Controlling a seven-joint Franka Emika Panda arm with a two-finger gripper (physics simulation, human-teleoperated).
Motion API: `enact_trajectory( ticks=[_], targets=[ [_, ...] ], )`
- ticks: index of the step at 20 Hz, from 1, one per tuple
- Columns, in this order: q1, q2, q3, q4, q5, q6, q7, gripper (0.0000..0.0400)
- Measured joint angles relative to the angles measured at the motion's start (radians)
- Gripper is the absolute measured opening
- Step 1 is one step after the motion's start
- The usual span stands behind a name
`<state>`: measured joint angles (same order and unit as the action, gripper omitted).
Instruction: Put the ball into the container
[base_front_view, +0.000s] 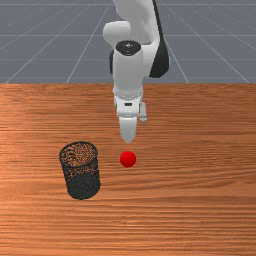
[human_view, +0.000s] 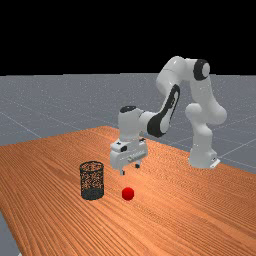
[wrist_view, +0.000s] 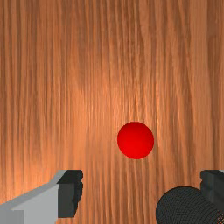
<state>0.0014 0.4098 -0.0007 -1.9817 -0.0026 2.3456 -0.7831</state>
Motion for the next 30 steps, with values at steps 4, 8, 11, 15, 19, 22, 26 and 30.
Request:
enact_trajectory(
  ticks=[4, 8, 11, 15, 19, 22, 26, 30],
  targets=[
    [0.0, 0.075, 0.0, 0.048, 0.0, -0.022, 0.0, 0.04],
    [0.0, 0.091, 0.0, 0.024, 0.0, 0.027, 0.0, 0.04],
    [0.0, 0.063, 0.0, 0.011, 0.0, 0.027, 0.0, 0.04],
    [0.0, 0.031, 0.0, 0.034, 0.0, -0.052, 0.0, 0.04],
    [-0.002, 0.049, -0.001, 0.034, 0.0, -0.021, -0.003, 0.04],
    [-0.002, 0.096, -0.001, 0.043, 0.0, 0.006, -0.003, 0.04],
    [-0.002, 0.147, -0.001, 0.054, 0.0, 0.041, -0.003, 0.04],
    [-0.002, 0.223, -0.001, 0.071, 0.0, 0.097, -0.002, 0.04]
  ],
)
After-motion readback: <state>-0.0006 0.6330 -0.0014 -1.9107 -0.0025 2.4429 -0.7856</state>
